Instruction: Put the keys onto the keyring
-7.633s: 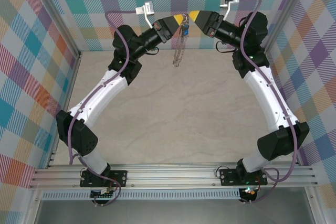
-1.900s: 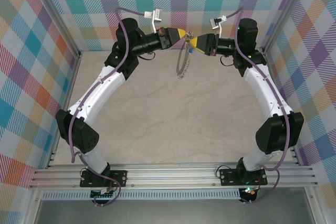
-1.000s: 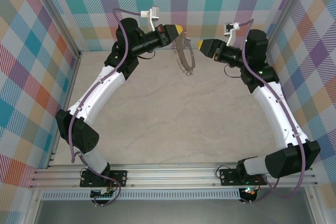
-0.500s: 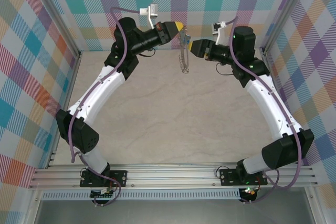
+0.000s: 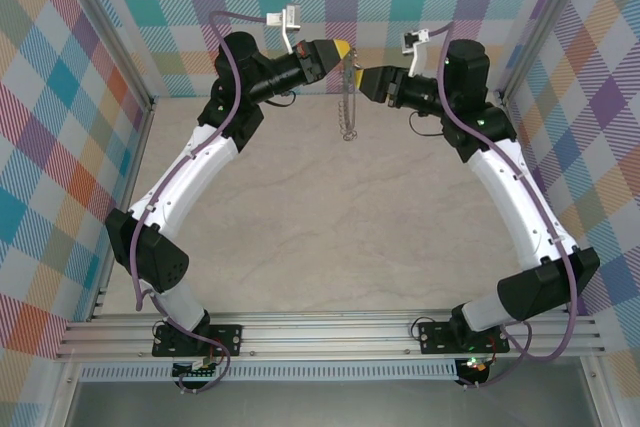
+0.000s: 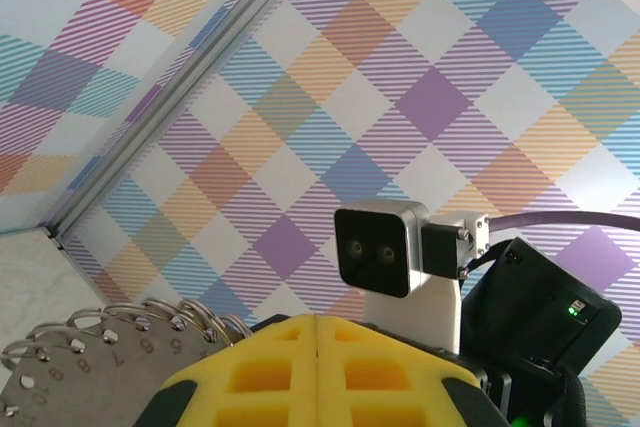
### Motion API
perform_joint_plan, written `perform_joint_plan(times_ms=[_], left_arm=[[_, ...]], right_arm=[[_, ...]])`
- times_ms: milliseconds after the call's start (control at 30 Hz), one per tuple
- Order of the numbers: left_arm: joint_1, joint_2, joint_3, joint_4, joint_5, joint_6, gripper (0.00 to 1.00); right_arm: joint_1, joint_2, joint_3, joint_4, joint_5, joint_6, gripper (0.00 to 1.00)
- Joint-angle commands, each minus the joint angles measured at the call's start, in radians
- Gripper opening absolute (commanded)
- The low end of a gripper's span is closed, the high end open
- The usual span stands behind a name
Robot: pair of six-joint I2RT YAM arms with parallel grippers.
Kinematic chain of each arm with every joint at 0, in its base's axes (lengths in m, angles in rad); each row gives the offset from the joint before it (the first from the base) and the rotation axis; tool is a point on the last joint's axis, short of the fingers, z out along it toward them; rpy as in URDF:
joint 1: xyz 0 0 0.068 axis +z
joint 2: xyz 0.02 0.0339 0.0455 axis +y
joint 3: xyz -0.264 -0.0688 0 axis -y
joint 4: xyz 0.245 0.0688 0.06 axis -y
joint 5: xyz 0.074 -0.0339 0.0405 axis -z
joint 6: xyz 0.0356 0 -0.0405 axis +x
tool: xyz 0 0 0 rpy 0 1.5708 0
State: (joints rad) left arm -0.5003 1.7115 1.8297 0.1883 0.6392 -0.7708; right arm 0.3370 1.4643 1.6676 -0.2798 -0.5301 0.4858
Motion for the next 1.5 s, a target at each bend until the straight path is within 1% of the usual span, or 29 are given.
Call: perform_joint_plan(times_ms=[0,100,300,500,700,900,1033,1200,1367,1433,1467], left_arm=[[-0.009,-0.030,0.036,0.084,0.031,-0.011,0.00],[-0.009,-0.032,0.036,0.087,0.037,-0.012,0.00],[-0.009,-0.037,0.031,0.088,0.040,-0.015,0.00],[-0.009,-0.045,0.029,0.088,0.038,-0.012,0.00],[-0.009,-0.047,0.028,0.086,0.039,-0.012,0.00],[-0.009,-0.046,0.027,0.085,0.035,-0.013,0.00],[-0.009,-0.043,0.027,0.086,0.034,-0.014,0.00],[-0.011,-0.034,0.031,0.095,0.037,-0.021,0.00],[-0.012,-0.032,0.029,0.097,0.036,-0.023,0.00],[-0.012,-0.033,0.027,0.097,0.036,-0.022,0.00],[-0.012,-0.035,0.025,0.097,0.034,-0.021,0.00]], right_arm=[[-0.032,-0.057,-0.013,0.078,-0.006,0.055,0.54],[-0.052,-0.048,-0.013,0.152,-0.050,0.133,0.54],[-0.060,0.004,0.005,0.263,-0.119,0.252,0.53],[-0.061,0.058,0.015,0.354,-0.191,0.345,0.52],[-0.058,0.086,0.020,0.421,-0.237,0.402,0.47],[-0.049,0.096,0.029,0.448,-0.274,0.419,0.38],[-0.041,0.103,0.045,0.458,-0.302,0.430,0.36],[-0.023,0.119,0.070,0.455,-0.323,0.430,0.31],[-0.017,0.135,0.087,0.465,-0.324,0.443,0.18],[-0.017,0.136,0.089,0.466,-0.324,0.445,0.15],[-0.017,0.136,0.089,0.466,-0.322,0.446,0.12]])
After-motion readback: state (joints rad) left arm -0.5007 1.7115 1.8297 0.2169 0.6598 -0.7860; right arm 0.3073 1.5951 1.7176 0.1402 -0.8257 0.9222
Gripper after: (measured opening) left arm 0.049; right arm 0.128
